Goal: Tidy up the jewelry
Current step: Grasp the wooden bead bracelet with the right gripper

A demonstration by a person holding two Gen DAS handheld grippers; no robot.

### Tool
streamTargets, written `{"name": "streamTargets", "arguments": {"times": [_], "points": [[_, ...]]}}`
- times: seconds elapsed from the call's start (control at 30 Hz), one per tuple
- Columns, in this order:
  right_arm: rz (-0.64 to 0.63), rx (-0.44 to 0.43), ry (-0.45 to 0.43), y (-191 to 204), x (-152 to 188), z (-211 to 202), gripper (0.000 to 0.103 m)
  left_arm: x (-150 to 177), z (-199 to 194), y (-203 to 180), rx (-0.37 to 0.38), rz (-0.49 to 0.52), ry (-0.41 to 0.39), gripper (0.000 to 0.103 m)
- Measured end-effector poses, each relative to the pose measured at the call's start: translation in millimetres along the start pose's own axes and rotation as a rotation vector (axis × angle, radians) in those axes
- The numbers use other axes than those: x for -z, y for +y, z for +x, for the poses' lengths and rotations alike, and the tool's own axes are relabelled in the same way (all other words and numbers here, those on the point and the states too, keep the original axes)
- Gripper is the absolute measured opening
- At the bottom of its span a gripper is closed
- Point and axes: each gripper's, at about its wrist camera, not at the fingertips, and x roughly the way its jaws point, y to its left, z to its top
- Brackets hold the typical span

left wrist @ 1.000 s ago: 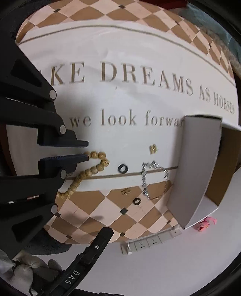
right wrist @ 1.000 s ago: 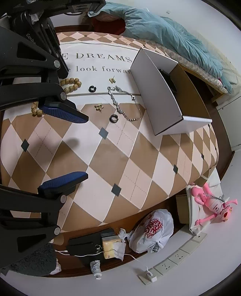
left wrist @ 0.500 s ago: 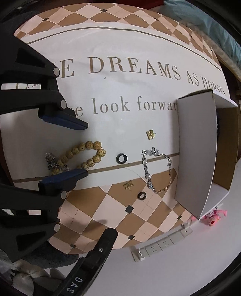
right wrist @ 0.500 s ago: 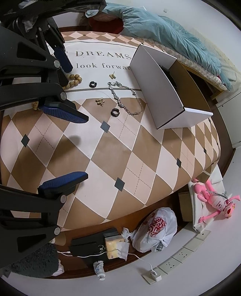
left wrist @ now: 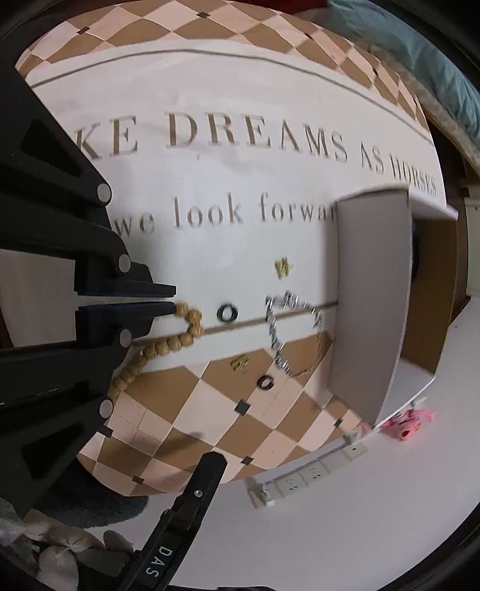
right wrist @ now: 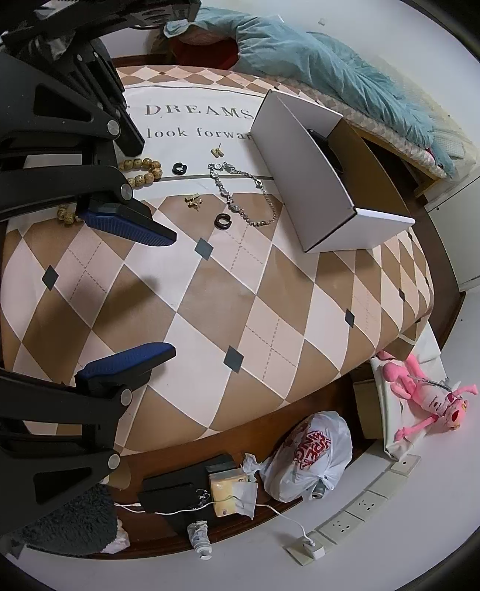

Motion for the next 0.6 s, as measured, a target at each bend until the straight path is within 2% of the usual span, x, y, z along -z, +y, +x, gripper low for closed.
{"name": "streamTargets", "arguments": {"times": [0.2,0.3,0.33,0.47,0.53,0.6], "points": [[-0.038,-0.054,0.019,14,1,0,0.057,-2,-22,25,-0.012,-0.036,-0.034,0.000],[-0.137,-0.088,0.053,38,8,3,0.057,-3,-27,26,-0.074,-0.018,-0.038,0.003],[-0.178,-0.083,0.058,47,13,4,0.057,-1,-28,29,-0.129,-0.016,-0.030,0.005],[-0.318,-0.046,0.098,80,34,15,0.057,6,-17,36,-0.225,-0.024,0.015,0.006],[-0.363,0.000,0.119,87,43,24,0.056,10,-8,40,-0.272,-0.039,0.043,0.006],[-0.392,0.046,0.120,90,50,29,0.045,14,-9,45,-0.271,-0.052,0.026,0.008]]}}
